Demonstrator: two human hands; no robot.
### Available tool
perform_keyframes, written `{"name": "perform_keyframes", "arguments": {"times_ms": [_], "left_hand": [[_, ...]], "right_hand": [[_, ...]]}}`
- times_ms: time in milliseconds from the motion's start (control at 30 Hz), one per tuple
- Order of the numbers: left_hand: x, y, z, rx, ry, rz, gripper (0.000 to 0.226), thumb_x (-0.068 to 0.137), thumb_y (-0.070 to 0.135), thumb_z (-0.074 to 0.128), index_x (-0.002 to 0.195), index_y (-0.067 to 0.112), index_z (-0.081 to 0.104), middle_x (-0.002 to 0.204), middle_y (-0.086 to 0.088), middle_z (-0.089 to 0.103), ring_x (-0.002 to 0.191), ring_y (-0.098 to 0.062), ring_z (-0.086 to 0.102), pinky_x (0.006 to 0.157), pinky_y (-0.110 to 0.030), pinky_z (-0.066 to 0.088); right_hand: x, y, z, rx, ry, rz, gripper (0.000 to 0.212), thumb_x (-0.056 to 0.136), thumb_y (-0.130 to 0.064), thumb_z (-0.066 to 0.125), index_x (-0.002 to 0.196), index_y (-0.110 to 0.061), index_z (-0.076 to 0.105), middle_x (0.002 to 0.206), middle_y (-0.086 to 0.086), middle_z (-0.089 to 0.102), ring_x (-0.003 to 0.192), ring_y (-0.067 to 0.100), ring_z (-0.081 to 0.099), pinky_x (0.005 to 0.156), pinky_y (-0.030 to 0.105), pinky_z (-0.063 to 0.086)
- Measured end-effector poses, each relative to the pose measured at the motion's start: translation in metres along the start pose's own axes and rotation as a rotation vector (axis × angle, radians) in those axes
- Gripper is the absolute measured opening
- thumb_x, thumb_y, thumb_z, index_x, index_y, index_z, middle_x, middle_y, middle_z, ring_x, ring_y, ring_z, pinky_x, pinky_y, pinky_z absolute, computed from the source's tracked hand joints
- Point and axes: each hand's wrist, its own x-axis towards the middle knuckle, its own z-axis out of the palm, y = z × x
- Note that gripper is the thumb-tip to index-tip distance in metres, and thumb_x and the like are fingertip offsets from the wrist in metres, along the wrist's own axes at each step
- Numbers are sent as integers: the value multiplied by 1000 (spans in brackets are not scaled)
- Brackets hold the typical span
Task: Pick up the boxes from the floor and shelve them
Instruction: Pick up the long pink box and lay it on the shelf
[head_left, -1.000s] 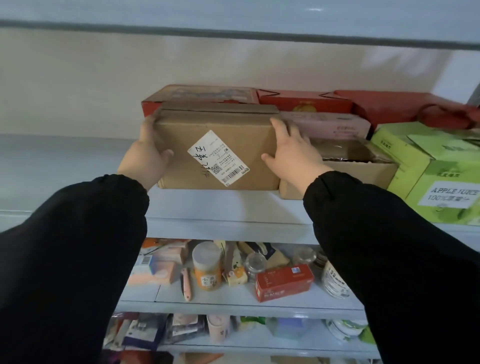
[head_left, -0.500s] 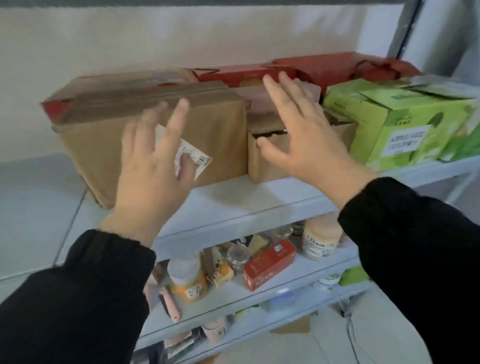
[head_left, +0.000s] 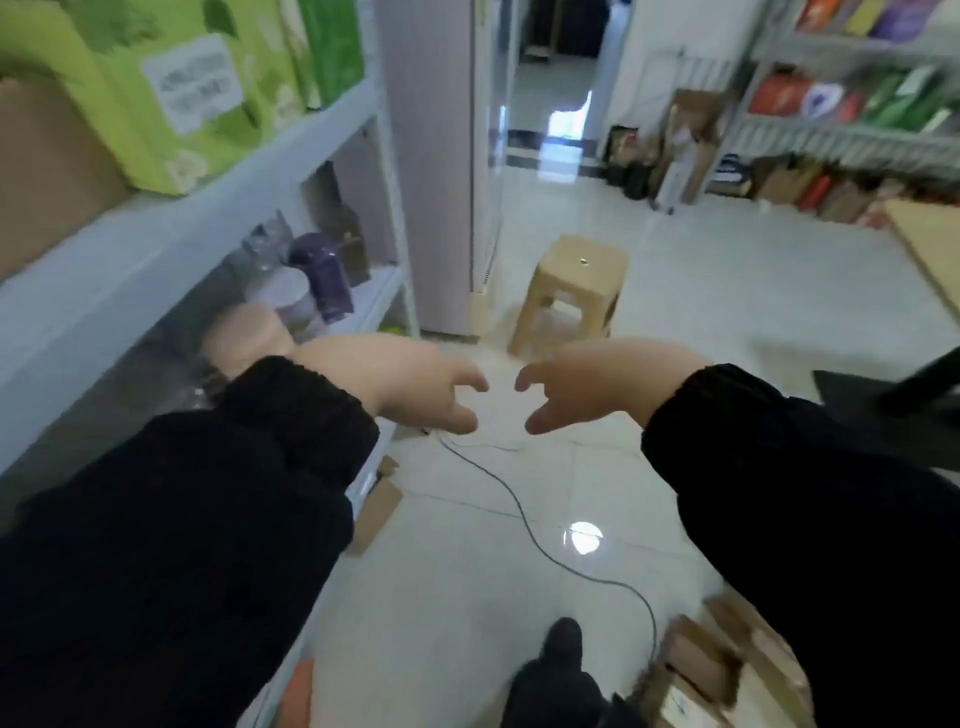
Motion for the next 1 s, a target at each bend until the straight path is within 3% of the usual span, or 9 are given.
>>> {"name": "perform_keyframes", "arguments": {"times_ms": [100,233,467,767,1000], "left_hand": [[55,66,-12,9,56,146,55,95,52,50,149,46,37,142,14,54,115,-13,57,102,-35,45],[135,150,-21,139,-95,182,57,98,52,50,152,40,37,145,9,54,128,-20,52,103,-37,42],[260,289,-13,201,-204,347,54,100,49,48,152,35,37,146,7,53,131,-20,51,106,-36,40],[403,394,5,290,-431,518,54,100,49,47,152,38,37,144,12,54,130,-16,52,108,-34,38],[549,424,-5,323,-534,572,52,101,47,46,151,33,39,145,8,54,128,-17,53,104,-32,37]], "right_hand": [[-16,78,42,92,13,132,65,91,-63,58,149,-39,41,143,-8,56,127,22,55,101,38,44],[-38,178,95,245,32,255,61,93,-59,57,149,-38,42,144,-9,54,128,21,54,91,35,41],[-72,327,223,519,-84,487,59,92,-56,58,145,-33,47,143,0,56,127,26,54,98,35,43],[-72,419,325,787,-257,661,60,96,-54,56,149,-27,45,151,1,47,134,28,48,104,37,39],[-3,476,338,987,-254,777,52,100,-44,54,147,-23,49,139,4,58,120,25,56,84,29,39]]}}
